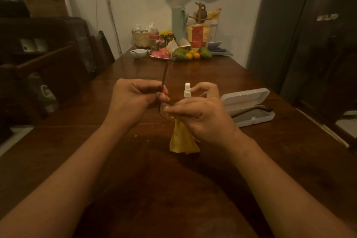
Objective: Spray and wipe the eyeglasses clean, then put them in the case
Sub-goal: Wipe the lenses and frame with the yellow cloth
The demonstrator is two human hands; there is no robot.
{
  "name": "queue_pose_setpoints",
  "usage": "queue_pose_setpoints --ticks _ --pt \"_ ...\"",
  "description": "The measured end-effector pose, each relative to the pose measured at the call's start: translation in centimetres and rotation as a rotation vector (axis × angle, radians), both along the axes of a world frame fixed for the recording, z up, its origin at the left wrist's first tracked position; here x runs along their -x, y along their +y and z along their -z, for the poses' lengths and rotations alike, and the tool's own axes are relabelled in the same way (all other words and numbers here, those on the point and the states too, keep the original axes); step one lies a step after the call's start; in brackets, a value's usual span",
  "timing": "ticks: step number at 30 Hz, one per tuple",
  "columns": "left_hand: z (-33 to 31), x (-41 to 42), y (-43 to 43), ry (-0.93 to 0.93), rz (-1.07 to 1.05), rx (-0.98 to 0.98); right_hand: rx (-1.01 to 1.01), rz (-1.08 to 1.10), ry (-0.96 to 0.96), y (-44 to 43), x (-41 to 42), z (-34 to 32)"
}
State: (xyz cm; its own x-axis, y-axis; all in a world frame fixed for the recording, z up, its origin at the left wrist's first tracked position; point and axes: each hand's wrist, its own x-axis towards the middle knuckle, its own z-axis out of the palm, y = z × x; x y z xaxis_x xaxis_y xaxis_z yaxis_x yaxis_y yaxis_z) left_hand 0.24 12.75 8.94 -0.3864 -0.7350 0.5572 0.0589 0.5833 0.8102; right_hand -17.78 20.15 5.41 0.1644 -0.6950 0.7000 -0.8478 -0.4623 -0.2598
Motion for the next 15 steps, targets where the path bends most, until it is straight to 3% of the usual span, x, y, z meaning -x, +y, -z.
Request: queue_pose_setpoints --ticks 4,11,15 --pt "0.0 -0.1 -0.1 -0.003 0.001 0.007 -0.032 -0.019 -0.04 0.0 0.4 0.0" --pt "0.2 0.0 0.0 -0.003 0.027 0.028 0.046 0.134 -0.039 0.1 0.1 0.0" --pt "0.3 0.2 -0.1 -0.009 0.031 0.001 0.078 0.088 -0.034 0.1 -0.7 0.2"
